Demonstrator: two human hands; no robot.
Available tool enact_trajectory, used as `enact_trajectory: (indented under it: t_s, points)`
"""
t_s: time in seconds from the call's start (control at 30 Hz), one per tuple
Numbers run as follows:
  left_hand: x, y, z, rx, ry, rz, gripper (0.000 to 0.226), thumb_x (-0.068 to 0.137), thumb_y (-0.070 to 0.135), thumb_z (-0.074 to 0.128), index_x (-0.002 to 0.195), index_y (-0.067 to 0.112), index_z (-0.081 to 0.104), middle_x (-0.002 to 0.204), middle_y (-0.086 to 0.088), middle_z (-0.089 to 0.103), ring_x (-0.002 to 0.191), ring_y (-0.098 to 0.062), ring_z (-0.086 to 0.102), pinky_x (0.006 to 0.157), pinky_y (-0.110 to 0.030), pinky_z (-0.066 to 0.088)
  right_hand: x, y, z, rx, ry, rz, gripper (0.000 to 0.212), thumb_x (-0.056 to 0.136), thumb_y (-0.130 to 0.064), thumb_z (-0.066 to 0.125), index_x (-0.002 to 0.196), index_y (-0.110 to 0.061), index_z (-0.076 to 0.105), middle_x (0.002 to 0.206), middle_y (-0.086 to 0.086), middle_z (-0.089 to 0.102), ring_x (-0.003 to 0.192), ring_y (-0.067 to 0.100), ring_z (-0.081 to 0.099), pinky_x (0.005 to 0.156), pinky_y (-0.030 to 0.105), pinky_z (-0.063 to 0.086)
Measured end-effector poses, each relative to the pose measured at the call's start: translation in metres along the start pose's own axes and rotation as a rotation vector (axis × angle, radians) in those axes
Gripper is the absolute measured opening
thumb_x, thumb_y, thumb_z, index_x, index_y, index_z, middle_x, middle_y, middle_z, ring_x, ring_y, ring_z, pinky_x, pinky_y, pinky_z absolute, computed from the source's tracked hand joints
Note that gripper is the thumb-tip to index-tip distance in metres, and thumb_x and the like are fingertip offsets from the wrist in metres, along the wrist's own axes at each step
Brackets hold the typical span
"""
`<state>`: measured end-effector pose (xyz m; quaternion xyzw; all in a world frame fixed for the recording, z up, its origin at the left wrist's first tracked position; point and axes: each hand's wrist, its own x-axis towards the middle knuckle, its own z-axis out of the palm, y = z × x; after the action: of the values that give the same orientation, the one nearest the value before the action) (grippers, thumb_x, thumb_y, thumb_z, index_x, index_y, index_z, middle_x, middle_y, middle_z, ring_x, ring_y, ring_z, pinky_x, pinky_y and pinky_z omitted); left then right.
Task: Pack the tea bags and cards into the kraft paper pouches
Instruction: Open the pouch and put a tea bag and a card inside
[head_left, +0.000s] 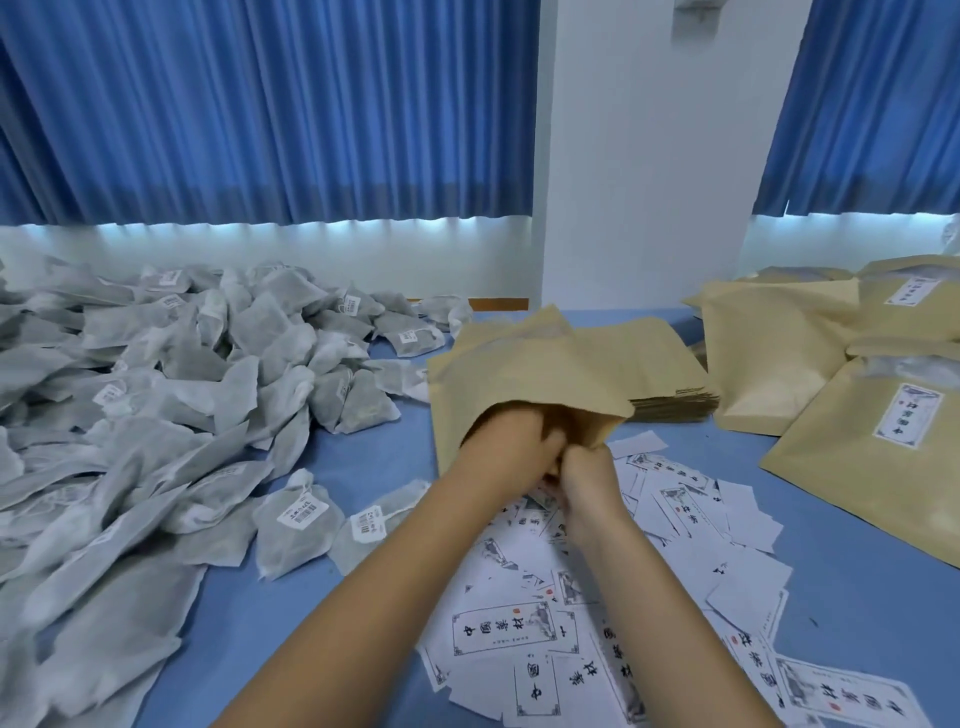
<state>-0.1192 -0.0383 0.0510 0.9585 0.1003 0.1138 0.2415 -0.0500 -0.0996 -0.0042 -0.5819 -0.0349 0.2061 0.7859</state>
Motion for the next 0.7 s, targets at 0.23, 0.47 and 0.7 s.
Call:
enact_trajectory:
  t_s: [0.23, 0.47, 0.7]
  points:
    - [-0.064, -0.068, 0.014, 0.123, 0.626, -0.17, 0.032, 0.086, 0.036, 0.047, 0.103, 0.014, 0.064, 0.112, -0.007, 0.059, 0.109, -0.029, 0.052, 0.088, -0.035, 0.039, 0.005, -0.011, -0.015, 0.144, 0.079, 0.03, 0.017, 0.097, 0.004, 0.036, 0.097, 0.002, 0.053, 0.069, 0.013, 0.055, 0.051, 0.015, 0.051, 0.038, 0.017, 0.039]
    - [-0.071, -0.116, 0.015, 0.329, -0.041, -0.836, 0.088, 0.069, 0.085, 0.043, 0.14, 0.033, 0.033, 0.154, -0.018, 0.002, 0.138, -0.048, 0.0, 0.105, -0.063, 0.014, -0.001, -0.011, -0.016, 0.182, 0.067, 0.054, 0.019, 0.099, -0.001, 0.039, 0.088, -0.003, 0.054, 0.07, 0.009, 0.053, 0.056, 0.014, 0.048, 0.042, 0.017, 0.039]
    - [-0.071, -0.124, 0.021, 0.399, 0.293, -0.542, 0.078, 0.072, 0.066, 0.062, 0.136, 0.031, 0.033, 0.147, -0.015, 0.015, 0.121, -0.033, 0.034, 0.096, -0.039, 0.032, 0.006, -0.012, -0.02, 0.2, 0.077, 0.074, 0.021, 0.098, -0.001, 0.039, 0.083, -0.006, 0.052, 0.071, 0.009, 0.054, 0.056, 0.014, 0.049, 0.042, 0.019, 0.039]
